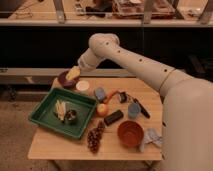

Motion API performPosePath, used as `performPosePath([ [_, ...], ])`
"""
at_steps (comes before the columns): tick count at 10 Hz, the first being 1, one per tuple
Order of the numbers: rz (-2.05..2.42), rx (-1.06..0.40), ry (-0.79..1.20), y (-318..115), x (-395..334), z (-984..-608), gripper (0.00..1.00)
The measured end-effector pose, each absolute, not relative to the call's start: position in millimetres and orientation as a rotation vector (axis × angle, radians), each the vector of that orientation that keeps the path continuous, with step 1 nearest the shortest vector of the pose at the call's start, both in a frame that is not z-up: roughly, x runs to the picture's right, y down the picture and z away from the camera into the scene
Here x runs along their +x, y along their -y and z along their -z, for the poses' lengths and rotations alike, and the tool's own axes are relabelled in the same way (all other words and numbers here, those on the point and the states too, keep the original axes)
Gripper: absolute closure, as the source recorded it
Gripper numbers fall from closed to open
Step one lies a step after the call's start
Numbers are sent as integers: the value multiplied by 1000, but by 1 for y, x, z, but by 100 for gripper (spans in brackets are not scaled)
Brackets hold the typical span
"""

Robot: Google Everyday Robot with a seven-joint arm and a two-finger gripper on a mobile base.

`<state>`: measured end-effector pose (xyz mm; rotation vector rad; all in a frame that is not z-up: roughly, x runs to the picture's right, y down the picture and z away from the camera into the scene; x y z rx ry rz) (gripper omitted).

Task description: Place fork in paper cup

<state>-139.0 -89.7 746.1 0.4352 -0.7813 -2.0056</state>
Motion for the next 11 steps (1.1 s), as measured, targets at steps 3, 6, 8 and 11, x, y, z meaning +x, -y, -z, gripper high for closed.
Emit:
performPosePath([
  [3,2019,442,776,86,-142,-745,25],
  [6,2080,458,712,52,-155,-729,25],
  [8,2103,477,670,16,-160,-713,25],
  [11,2138,492,670,-17,-176,-705,25],
])
